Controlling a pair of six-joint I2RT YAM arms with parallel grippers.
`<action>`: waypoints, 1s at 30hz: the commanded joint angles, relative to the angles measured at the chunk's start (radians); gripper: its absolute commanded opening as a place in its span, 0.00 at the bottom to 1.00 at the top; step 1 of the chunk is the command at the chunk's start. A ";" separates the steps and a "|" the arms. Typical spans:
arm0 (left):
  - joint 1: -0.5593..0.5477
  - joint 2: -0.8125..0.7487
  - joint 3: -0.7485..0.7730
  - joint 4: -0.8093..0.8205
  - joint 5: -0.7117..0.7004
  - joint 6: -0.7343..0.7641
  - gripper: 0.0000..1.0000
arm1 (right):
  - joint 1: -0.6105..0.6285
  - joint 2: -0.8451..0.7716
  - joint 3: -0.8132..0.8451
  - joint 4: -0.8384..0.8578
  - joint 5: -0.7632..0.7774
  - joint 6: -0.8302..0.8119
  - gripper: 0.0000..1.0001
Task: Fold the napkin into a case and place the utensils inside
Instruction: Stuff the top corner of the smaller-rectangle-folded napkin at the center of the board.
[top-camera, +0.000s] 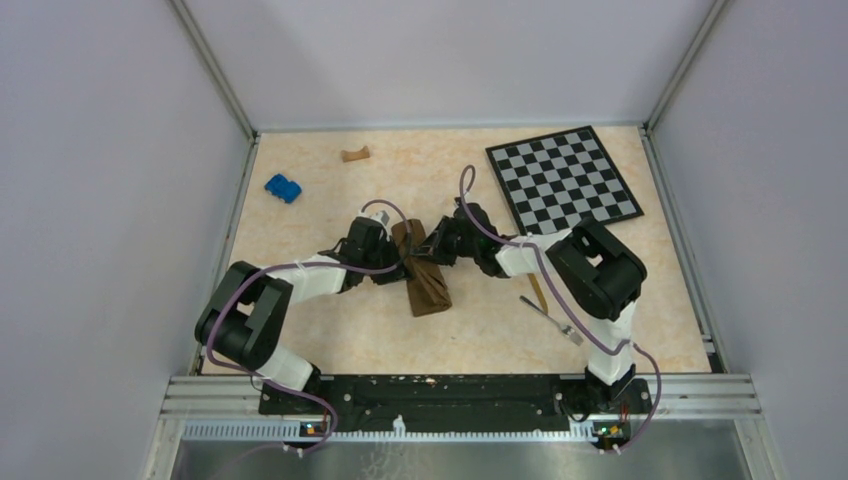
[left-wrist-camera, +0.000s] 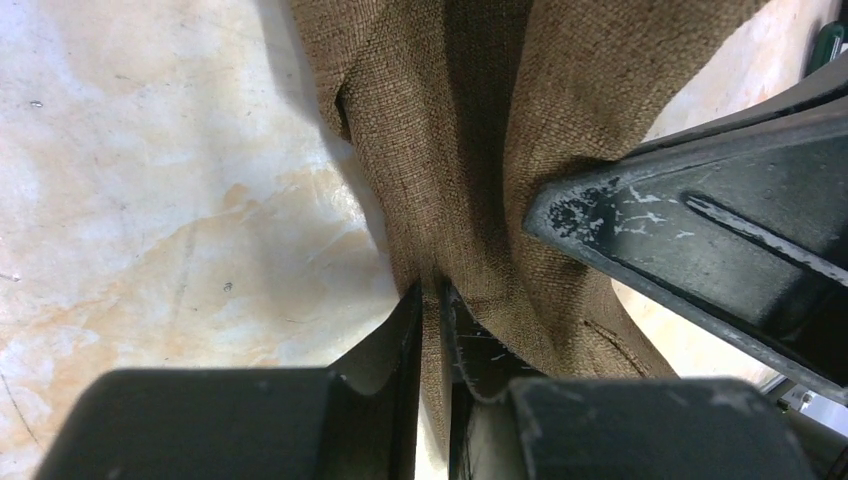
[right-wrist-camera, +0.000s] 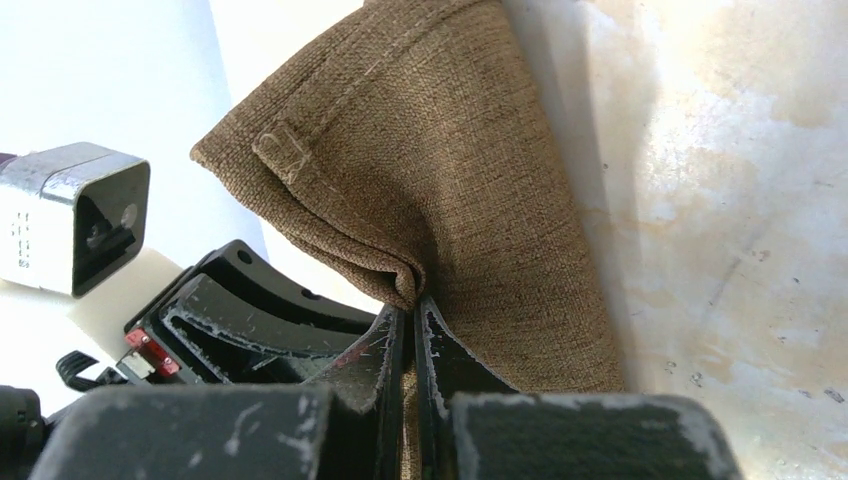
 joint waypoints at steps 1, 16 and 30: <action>-0.011 0.016 -0.029 0.018 0.002 0.000 0.16 | 0.024 0.024 0.042 0.037 0.029 0.026 0.00; -0.014 0.013 -0.033 0.028 0.003 0.008 0.12 | 0.047 0.068 0.067 0.054 0.046 0.050 0.00; -0.011 -0.080 -0.046 -0.067 -0.050 0.025 0.35 | 0.056 0.138 0.043 0.095 0.057 0.023 0.00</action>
